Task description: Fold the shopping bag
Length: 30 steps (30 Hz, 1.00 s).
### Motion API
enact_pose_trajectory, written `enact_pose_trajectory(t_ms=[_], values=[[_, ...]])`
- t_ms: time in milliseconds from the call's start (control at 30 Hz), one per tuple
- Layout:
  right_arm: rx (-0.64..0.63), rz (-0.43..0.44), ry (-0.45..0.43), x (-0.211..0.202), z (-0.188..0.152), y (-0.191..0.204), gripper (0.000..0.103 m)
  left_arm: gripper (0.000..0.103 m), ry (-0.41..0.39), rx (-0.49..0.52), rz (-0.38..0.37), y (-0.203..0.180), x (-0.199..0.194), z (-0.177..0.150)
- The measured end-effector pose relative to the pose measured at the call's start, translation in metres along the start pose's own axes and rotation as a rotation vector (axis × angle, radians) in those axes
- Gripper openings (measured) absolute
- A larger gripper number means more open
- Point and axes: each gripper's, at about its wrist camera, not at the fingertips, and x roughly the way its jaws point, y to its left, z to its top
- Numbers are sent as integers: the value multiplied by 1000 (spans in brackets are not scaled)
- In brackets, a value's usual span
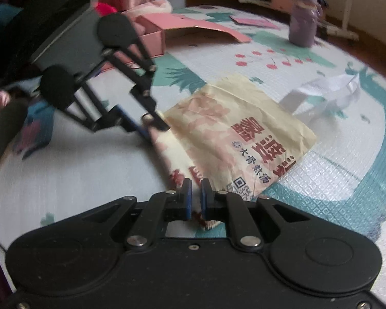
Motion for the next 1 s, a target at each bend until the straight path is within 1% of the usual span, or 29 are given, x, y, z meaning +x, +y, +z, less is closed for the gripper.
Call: enact_pose_trajectory(t_ms=[33,100,133,233,267,300,333,400,433,467,533,567,633,700,767,800,900,1000], values=[[-37,0,0,-2,-2,4,29,15,-2,-14,-10,2,0,-1],[-153,-18,16,1,-4,17,43,15,-4,-30,-29,6,0,-1],[-188,-29,19,3,-3,21,44,15,1,-26,-35,7,0,0],[-225,-25,31,5,2,20,43,17,13,-32,-58,11,0,2],[-233,-22,30,5,2,19,42,19,3,-78,-78,17,0,0],[-245,-20,26,5,2,19,38,19,-7,-122,-94,22,0,-3],[-246,-24,26,6,3,18,31,20,-23,-182,-116,29,0,-6],[-227,-39,29,6,5,14,24,21,-53,-295,-157,41,0,-13],[-207,-38,30,6,6,10,22,21,-67,-366,-181,49,1,-17],[-184,-34,31,6,7,5,22,21,-72,-423,-202,56,3,-20],[-119,-21,24,5,6,-2,21,21,-80,-534,-242,69,7,-25],[-65,-9,19,6,5,-8,21,21,-81,-619,-278,78,10,-30],[65,23,4,7,4,-24,19,21,-85,-746,-327,89,14,-39],[215,74,-23,8,0,-42,19,21,-90,-885,-375,100,18,-49],[321,107,-47,9,-6,-53,19,22,-102,-1002,-404,106,22,-58],[405,135,-65,10,-10,-62,19,22,-108,-1048,-414,107,24,-61],[599,199,-108,14,-23,-79,18,22,-140,-1155,-406,108,23,-70],[717,218,-128,17,-29,-85,16,22,-185,-1225,-372,104,24,-76]])
